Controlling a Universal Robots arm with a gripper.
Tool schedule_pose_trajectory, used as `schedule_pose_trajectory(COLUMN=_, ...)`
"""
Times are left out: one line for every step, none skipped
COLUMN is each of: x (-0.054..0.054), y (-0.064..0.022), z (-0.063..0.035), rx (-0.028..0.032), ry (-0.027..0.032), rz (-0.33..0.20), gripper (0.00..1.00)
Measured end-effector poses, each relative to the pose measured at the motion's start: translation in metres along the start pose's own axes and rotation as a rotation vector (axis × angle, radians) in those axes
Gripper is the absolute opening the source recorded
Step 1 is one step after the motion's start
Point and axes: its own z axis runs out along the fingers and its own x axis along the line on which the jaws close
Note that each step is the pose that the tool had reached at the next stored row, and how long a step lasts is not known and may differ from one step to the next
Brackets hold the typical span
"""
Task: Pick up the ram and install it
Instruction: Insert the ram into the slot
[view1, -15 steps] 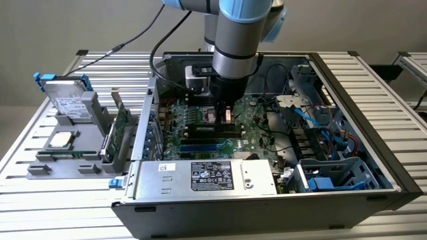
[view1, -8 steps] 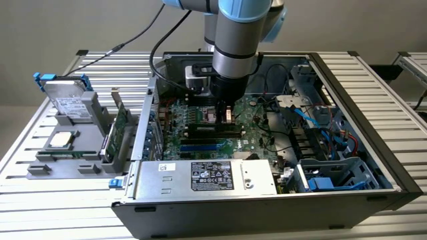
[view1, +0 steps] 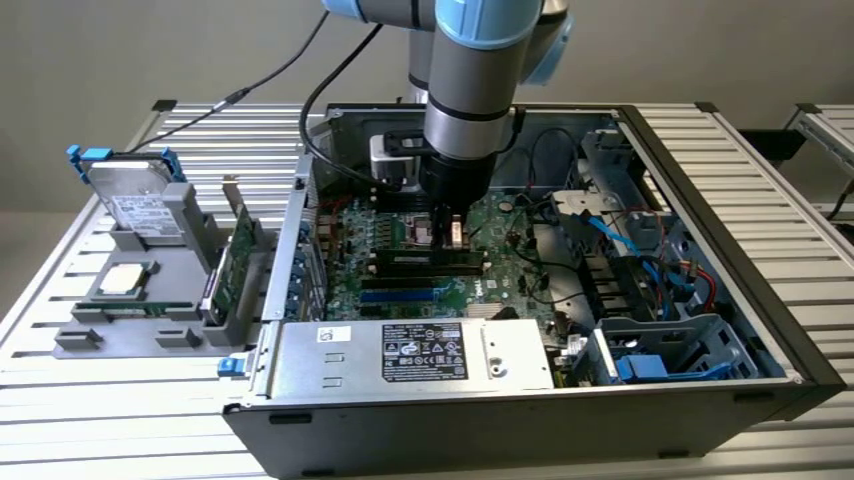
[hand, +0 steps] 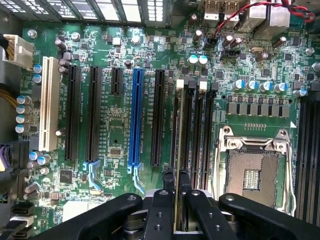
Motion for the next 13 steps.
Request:
schedule_pose_trajectory(x=0.0, y=0.0, z=0.0001, rx=0.0001, ry=0.0002, rz=0.0, gripper=0.15)
schedule_pose_trajectory(x=0.0, y=0.0, z=0.0001, rx=0.0003, ry=0.0003, rz=0.0, gripper=0.15)
schedule_pose_trajectory(x=-0.0001, y=0.0, z=0.0003, rx=0.001, ry=0.0001, rz=0.0, gripper=0.15)
schedule_pose_trajectory(x=-0.0001, y=0.0, z=0.0004, rx=0.0015, ry=0.0001, rz=0.0, gripper=0.15)
schedule_pose_trajectory(x=-0.0001, y=0.0, z=0.0004, rx=0.0019, ry=0.0001, rz=0.0, gripper=0.15)
schedule_pose_trajectory(x=-0.0001, y=0.0, z=0.0004, rx=0.0021, ry=0.0001, rz=0.0, gripper=0.15)
schedule_pose_trajectory(x=-0.0001, y=0.0, z=0.0004, rx=0.0026, ry=0.0001, rz=-0.001, gripper=0.15)
schedule_pose_trajectory(x=-0.0001, y=-0.0001, z=0.0005, rx=0.0029, ry=0.0001, rz=-0.001, gripper=0.15)
schedule_pose_trajectory(x=-0.0001, y=-0.0001, z=0.0005, rx=0.0032, ry=0.0002, rz=-0.001, gripper=0.15)
schedule_pose_trajectory(x=-0.0001, y=-0.0001, z=0.0005, rx=0.0036, ry=0.0002, rz=-0.002, gripper=0.15)
schedule_pose_trajectory(x=-0.0001, y=-0.0001, z=0.0005, rx=0.0038, ry=0.0003, rz=-0.002, gripper=0.15)
schedule_pose_trajectory(x=-0.0001, y=-0.0002, z=0.0006, rx=0.0042, ry=0.0002, rz=-0.002, gripper=0.15)
schedule_pose_trajectory(x=-0.0001, y=-0.0002, z=0.0007, rx=0.0045, ry=0.0002, rz=-0.003, gripper=0.15)
